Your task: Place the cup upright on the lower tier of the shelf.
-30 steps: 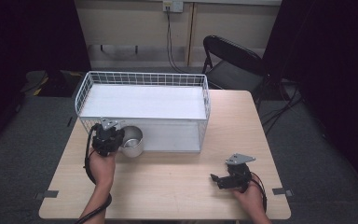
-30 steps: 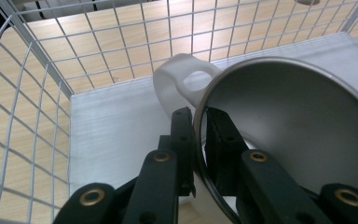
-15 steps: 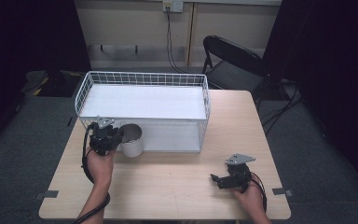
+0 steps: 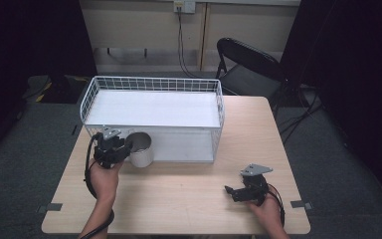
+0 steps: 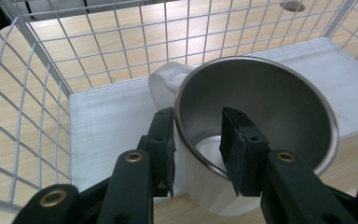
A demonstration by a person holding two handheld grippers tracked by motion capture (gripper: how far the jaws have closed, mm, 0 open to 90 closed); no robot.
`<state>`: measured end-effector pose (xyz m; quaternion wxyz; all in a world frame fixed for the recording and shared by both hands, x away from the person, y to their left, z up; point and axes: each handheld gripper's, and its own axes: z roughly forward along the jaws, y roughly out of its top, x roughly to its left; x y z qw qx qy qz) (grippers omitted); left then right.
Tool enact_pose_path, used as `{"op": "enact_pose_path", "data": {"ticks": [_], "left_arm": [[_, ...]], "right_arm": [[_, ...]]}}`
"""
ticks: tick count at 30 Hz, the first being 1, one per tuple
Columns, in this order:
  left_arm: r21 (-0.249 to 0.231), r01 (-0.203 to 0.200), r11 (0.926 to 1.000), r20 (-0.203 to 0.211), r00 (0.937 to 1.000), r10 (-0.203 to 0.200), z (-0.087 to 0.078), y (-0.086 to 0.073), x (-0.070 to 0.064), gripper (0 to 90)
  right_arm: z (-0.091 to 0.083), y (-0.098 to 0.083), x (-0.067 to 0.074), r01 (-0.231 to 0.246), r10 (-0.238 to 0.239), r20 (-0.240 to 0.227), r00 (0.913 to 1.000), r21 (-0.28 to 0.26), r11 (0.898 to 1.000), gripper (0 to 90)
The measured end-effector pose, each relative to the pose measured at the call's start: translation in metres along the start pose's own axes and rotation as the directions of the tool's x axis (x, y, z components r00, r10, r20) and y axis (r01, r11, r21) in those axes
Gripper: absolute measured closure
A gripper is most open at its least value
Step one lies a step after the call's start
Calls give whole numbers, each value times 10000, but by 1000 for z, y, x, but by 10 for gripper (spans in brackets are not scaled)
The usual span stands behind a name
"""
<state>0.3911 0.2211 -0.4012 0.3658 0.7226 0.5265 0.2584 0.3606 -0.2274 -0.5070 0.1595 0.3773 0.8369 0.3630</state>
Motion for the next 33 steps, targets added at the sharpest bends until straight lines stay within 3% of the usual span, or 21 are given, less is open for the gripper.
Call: {"op": "enact_pose_path", "data": {"ticks": [2, 8, 15, 33], "left_arm": [[55, -139, 9999, -4, 9999, 139, -3, 0, -1, 624], [53, -67, 10000, 164, 9998, 66, -10, -3, -2, 548], [-108, -59, 9999, 592, 9982, 65, -20, -5, -3, 394], [68, -459, 9989, 812, 9957, 452, -29, -24, -11, 351]], "right_arm": [[0, 0, 0, 2, -2, 0, 10000, 0, 10000, 105], [0, 0, 0, 9, -9, 3, 10000, -6, 10000, 105], [0, 0, 0, 8, -8, 8, 10000, -7, 10000, 105], [0, 0, 0, 6, -6, 8, 10000, -13, 10000, 105]]}}
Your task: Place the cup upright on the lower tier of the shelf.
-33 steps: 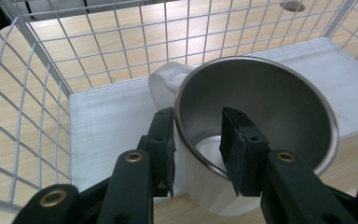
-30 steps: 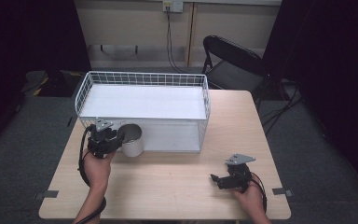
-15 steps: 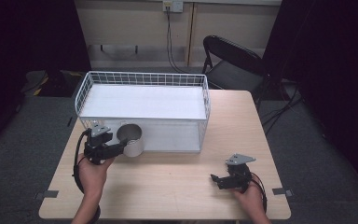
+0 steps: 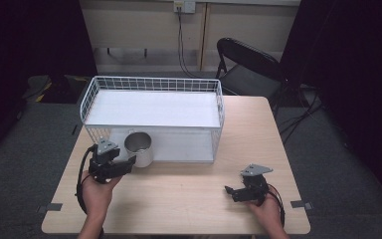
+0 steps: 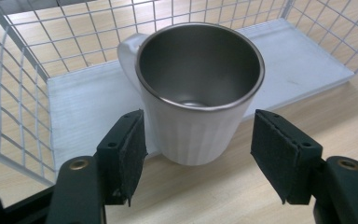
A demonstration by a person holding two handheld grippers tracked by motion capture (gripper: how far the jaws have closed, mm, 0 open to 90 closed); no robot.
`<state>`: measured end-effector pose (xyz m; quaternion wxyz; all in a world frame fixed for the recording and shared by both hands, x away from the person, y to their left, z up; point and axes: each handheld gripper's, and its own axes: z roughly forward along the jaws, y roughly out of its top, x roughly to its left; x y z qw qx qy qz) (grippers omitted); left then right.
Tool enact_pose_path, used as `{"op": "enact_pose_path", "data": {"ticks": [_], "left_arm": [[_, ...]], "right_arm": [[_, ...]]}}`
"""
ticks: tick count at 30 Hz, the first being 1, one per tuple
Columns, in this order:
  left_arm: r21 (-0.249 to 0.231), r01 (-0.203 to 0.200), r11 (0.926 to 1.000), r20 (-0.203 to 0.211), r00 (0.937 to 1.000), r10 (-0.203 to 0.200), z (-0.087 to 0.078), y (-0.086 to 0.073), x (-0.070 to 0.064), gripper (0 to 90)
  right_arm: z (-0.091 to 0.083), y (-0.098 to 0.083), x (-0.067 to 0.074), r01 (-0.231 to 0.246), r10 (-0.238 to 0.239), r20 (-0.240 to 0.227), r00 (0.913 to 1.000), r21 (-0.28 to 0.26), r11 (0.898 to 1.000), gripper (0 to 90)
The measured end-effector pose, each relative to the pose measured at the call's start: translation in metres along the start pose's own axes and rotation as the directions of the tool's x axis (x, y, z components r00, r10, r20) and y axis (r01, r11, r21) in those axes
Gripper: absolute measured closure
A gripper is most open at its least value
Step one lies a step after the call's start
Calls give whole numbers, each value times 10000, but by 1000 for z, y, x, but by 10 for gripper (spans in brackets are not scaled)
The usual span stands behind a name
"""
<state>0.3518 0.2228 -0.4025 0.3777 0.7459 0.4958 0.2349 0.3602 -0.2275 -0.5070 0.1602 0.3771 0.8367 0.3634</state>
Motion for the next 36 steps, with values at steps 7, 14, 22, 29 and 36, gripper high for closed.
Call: {"op": "enact_pose_path", "data": {"ticks": [7, 14, 22, 29, 36], "left_arm": [[45, -95, 9999, 10, 10000, 95, 4, -2, -3, 349], [143, -48, 9999, -51, 10000, 49, 14, -5, -3, 347], [202, -13, 9998, -72, 10000, 14, 23, -9, -4, 354], [221, -38, 9997, -231, 9997, 43, 31, -9, -7, 355], [244, 72, 9997, -301, 9995, -65, 35, -11, -6, 361]], "right_arm": [[0, 0, 0, -5, 5, -1, 10000, -9, 10000, 105], [0, 0, 0, -5, 5, -4, 10000, 0, 10000, 105], [0, 0, 0, -6, 6, -6, 10000, 1, 10000, 105], [0, 0, 0, 1, -1, -9, 10000, -5, 10000, 105], [0, 0, 0, -2, 2, -8, 10000, -6, 10000, 105]]}}
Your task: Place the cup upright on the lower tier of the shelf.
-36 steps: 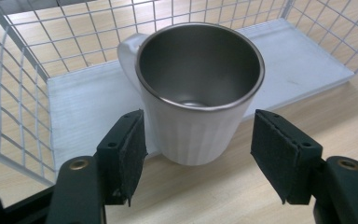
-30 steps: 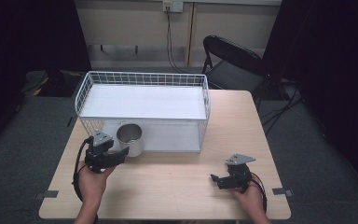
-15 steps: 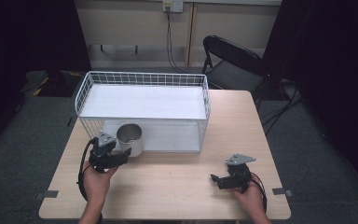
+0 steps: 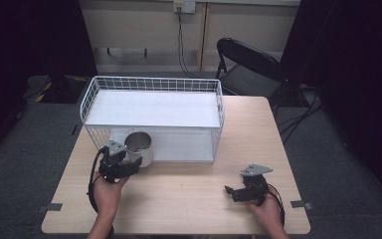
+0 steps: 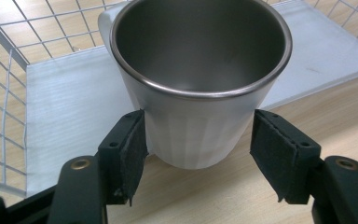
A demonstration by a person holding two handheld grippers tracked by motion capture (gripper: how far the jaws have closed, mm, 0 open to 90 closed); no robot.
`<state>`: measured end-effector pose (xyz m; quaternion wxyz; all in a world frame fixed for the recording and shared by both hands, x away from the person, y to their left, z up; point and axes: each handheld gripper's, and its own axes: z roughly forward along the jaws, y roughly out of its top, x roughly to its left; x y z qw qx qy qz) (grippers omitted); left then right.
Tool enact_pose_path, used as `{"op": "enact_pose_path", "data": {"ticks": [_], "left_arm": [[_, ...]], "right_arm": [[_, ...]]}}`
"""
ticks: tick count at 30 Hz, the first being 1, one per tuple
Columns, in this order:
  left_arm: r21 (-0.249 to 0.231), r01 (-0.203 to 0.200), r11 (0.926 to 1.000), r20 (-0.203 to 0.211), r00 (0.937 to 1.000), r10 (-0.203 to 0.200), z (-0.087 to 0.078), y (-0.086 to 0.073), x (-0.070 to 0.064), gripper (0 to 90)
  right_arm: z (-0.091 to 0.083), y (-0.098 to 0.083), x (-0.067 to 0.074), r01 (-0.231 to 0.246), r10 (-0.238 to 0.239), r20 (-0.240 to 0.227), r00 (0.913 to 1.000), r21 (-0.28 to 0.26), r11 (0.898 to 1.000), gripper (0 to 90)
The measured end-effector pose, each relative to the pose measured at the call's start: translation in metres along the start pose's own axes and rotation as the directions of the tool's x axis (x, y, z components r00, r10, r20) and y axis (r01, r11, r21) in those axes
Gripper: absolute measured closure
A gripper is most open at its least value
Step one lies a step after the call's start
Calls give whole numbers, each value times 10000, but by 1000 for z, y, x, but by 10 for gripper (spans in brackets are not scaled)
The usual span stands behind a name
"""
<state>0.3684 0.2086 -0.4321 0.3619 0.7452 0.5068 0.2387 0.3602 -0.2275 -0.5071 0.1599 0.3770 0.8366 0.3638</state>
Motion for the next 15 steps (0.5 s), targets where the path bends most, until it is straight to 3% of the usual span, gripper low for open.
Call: {"op": "enact_pose_path", "data": {"ticks": [15], "left_arm": [[-76, 318, 9995, 93, 9995, -317, 7, -1, 5, 439]], "right_arm": [[0, 0, 0, 0, 0, 3, 10000, 5, 10000, 105]]}}
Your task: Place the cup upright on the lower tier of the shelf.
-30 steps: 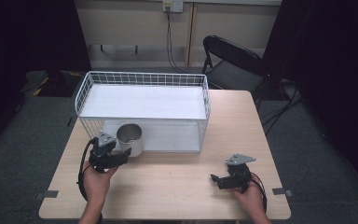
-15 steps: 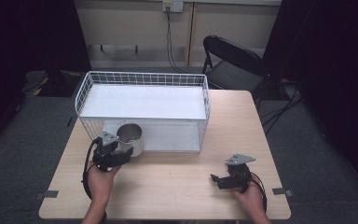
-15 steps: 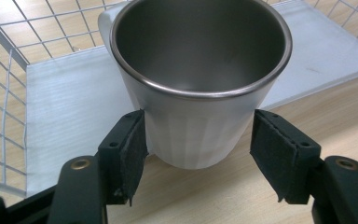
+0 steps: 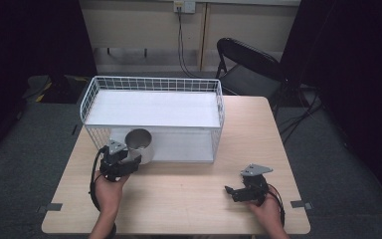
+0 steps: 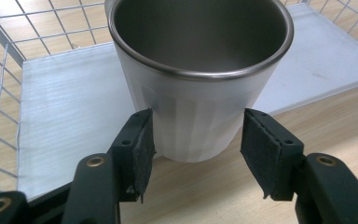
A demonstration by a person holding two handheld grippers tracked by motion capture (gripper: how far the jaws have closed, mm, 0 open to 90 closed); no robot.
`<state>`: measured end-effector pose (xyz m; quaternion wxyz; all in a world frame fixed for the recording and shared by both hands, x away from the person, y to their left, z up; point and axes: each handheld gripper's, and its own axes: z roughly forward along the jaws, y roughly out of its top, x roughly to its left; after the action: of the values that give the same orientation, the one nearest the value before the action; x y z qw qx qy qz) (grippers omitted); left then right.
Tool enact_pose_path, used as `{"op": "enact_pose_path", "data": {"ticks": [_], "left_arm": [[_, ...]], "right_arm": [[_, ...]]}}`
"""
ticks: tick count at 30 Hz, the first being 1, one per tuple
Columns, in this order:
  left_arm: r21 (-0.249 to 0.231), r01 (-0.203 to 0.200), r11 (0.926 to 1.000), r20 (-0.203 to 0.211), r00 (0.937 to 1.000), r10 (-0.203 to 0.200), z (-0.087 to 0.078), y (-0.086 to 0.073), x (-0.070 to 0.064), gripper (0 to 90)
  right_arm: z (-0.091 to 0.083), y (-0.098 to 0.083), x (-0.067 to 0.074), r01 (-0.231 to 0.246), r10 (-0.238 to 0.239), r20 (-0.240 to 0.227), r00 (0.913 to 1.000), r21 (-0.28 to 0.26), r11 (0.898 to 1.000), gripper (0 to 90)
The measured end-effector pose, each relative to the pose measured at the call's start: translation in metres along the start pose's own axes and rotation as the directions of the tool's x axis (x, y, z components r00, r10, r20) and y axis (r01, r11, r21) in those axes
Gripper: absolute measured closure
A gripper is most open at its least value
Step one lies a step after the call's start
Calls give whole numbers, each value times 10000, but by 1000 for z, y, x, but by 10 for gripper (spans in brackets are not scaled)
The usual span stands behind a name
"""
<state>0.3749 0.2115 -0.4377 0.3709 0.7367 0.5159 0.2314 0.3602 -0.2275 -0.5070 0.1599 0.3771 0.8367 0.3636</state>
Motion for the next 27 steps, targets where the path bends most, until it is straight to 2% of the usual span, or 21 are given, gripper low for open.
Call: {"op": "enact_pose_path", "data": {"ticks": [7, 11, 20, 27], "left_arm": [[20, 8, 10000, -22, 10000, -8, 2, 1, 0, 444], [24, -46, 10000, -51, 10000, 47, 3, 2, 0, 477], [32, 70, 10000, -5, 10000, -70, 8, 4, 0, 487], [-20, 86, 10000, -118, 9999, -86, 11, 6, -2, 504]], "right_arm": [[0, 0, 0, -7, 7, -4, 10000, 2, 10000, 105], [0, 0, 0, 1, -1, 1, 10000, 1, 10000, 105], [0, 0, 0, -2, 2, 5, 10000, 9, 10000, 105], [0, 0, 0, -1, 1, -2, 10000, -3, 10000, 105]]}}
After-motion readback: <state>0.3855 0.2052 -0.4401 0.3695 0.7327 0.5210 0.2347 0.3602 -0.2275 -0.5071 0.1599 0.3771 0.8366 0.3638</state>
